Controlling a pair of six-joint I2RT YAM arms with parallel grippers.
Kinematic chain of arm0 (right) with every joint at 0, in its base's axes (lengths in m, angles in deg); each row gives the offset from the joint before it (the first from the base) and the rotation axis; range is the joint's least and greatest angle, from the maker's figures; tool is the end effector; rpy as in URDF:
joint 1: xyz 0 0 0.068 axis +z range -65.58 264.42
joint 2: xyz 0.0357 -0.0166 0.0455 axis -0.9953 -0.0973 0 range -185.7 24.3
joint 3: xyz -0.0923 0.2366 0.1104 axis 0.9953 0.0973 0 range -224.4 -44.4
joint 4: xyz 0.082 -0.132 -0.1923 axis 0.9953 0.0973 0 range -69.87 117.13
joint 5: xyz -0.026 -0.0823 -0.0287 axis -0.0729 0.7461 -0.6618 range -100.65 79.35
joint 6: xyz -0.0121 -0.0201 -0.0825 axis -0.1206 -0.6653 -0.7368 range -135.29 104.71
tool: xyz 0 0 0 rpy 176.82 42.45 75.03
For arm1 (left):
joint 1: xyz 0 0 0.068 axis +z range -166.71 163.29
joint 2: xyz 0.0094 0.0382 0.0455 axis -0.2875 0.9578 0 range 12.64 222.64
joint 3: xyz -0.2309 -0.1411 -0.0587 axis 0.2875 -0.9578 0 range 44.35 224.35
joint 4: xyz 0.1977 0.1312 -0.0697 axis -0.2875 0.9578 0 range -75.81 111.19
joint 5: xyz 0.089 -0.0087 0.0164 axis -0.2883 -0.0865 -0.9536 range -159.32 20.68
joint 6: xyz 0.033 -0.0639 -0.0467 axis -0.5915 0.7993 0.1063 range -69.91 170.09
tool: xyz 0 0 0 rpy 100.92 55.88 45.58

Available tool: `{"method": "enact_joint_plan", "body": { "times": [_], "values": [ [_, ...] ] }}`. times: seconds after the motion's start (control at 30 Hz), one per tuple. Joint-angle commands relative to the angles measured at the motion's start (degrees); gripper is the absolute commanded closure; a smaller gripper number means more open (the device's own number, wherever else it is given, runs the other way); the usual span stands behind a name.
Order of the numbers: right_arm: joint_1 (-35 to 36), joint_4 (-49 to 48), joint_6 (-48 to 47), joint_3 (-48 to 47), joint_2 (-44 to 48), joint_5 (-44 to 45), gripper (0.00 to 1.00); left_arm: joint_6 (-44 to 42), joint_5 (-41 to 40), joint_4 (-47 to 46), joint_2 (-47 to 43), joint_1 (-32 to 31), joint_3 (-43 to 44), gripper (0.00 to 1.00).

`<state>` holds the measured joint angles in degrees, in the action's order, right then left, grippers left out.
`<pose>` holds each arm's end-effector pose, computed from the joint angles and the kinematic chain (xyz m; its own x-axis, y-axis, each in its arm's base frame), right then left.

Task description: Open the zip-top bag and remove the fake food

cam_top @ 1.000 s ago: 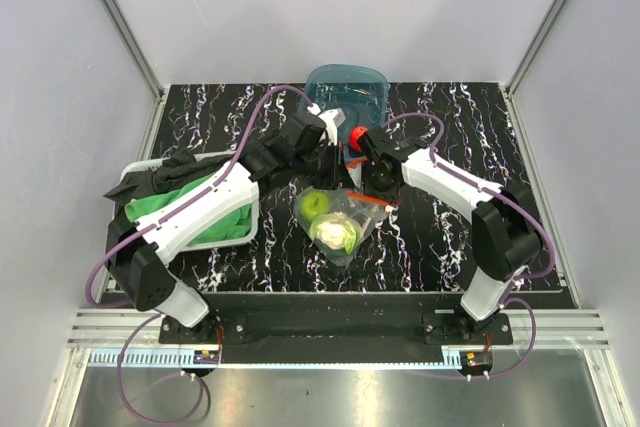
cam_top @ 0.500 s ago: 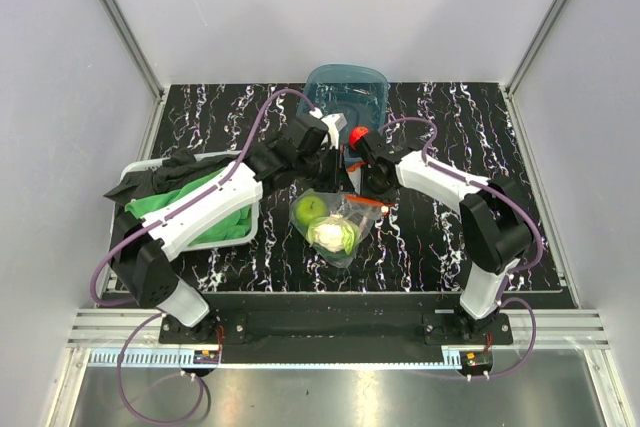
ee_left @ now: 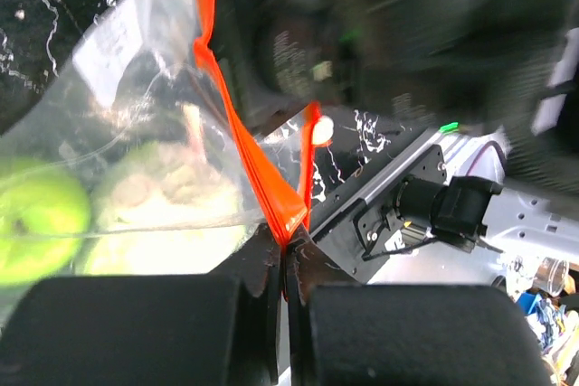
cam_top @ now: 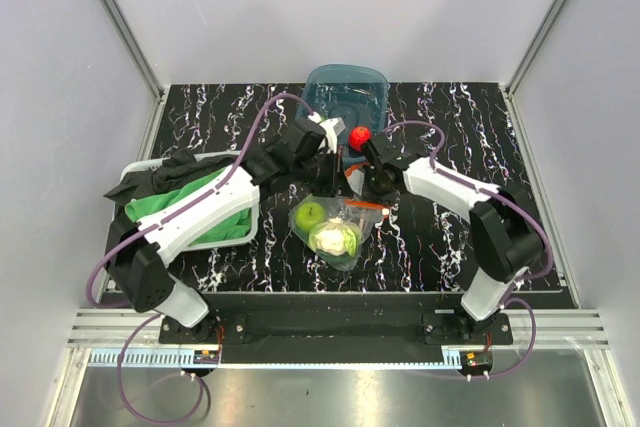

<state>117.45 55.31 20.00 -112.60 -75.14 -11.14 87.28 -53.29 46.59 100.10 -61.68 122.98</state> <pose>0.2944 0.1921 0.1731 -0.9437 0.0754 -0.3221 -0.0036 0.9713 0.2377 0.2362 -0.2654 0.3089 -0.8709 0.0488 -0.4891 0.3763 0.7063 -0.5996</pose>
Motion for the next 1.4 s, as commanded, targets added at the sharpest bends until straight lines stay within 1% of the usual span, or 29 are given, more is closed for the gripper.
{"method": "enact_joint_plan", "body": {
  "times": [0.0, 0.13, 0.2, 0.37, 0.57, 0.73, 0.87, 1.0, 1.37],
  "values": [
    [0.4, -1.2, -3.9, -0.6, 7.6, 1.1, 1.00, 1.2, -0.2, -3.5, -5.9, -0.1, -2.2, 1.00],
    [3.8, -1.1, -6.3, -1.3, 11.6, 0.9, 1.00, 1.2, -1.0, -3.5, -6.8, -0.1, -2.1, 1.00],
    [4.8, -1.0, -7.2, -1.1, 15.4, 1.3, 1.00, 1.4, -1.1, -3.3, -7.0, -0.1, -1.8, 1.00],
    [5.4, -0.2, -10.2, -0.5, 24.0, 3.7, 1.00, 1.8, -2.8, -2.6, -8.4, 0.0, -2.4, 1.00],
    [5.4, 0.8, -12.3, -2.3, 28.8, 5.1, 1.00, 2.9, -2.9, -2.5, -8.0, 0.0, -3.2, 1.00],
    [5.3, 0.8, -13.5, -4.0, 29.0, 4.2, 1.00, 4.4, -2.6, -2.6, -7.6, -0.2, -3.0, 1.00],
    [5.3, 0.9, -14.0, -5.6, 28.6, 3.7, 1.00, 5.1, -3.8, -3.4, -9.0, -0.2, -5.1, 1.00],
    [5.4, 1.1, -14.5, -7.8, 27.9, 2.5, 1.00, 6.1, -3.0, -4.6, -9.2, -0.1, -6.9, 1.00],
    [5.4, 1.0, -14.9, -11.5, 27.6, 3.4, 1.00, 6.1, -2.9, -4.8, -9.6, -0.1, -7.7, 1.00]
  ]
}}
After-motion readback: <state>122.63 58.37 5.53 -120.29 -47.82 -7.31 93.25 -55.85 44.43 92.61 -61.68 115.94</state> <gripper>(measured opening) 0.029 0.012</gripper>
